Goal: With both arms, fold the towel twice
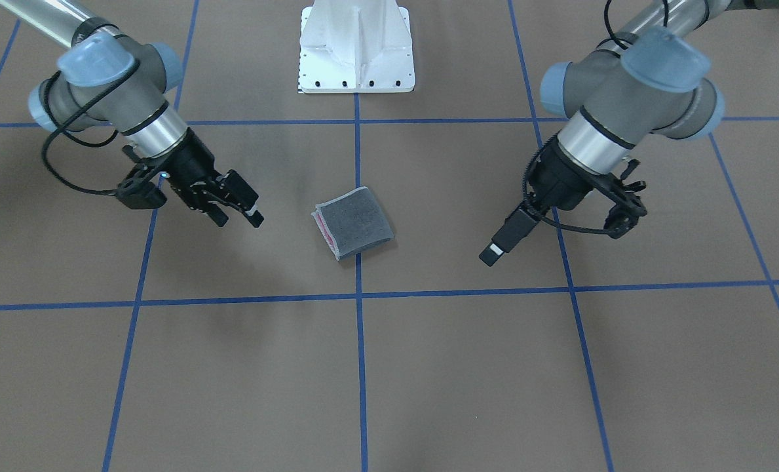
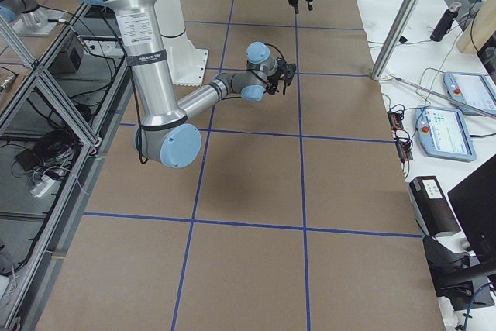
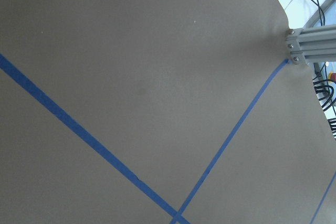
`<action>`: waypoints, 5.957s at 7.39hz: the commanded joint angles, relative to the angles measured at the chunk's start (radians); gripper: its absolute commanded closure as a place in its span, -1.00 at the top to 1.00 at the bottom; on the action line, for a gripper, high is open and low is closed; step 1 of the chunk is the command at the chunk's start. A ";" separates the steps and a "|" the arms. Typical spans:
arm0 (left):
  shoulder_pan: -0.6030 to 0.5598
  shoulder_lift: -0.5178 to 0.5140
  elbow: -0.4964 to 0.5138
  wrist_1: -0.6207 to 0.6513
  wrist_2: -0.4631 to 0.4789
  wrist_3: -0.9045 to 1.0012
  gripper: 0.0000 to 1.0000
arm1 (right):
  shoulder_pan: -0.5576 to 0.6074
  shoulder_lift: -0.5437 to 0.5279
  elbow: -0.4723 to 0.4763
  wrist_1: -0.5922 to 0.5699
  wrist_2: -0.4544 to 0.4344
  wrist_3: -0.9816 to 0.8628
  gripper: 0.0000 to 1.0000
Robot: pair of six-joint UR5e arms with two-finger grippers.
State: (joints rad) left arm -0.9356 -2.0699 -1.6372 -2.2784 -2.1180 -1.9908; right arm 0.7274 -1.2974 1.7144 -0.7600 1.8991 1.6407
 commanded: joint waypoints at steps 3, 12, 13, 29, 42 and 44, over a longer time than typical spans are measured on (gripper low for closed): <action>-0.198 0.314 -0.151 0.007 -0.158 0.587 0.98 | 0.360 -0.098 -0.018 -0.242 0.265 -0.703 1.00; -0.555 0.531 -0.122 0.798 -0.160 2.033 0.99 | 0.731 -0.140 -0.026 -0.963 0.391 -1.654 1.00; -0.584 0.539 -0.112 0.807 -0.162 2.098 0.99 | 0.745 -0.154 -0.026 -0.963 0.402 -1.676 1.00; -0.626 0.602 -0.109 0.798 -0.249 2.086 0.99 | 0.796 -0.260 -0.050 -0.952 0.390 -1.717 1.00; -0.624 0.599 -0.101 0.795 -0.249 2.089 0.99 | 0.796 -0.250 -0.065 -0.949 0.390 -1.716 1.00; -0.624 0.596 -0.099 0.795 -0.249 2.089 0.99 | 0.796 -0.247 -0.070 -0.949 0.391 -1.716 1.00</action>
State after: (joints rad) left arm -1.5601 -1.4720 -1.7376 -1.4834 -2.3669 0.0981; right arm 1.5233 -1.5467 1.6469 -1.7089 2.2899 -0.0747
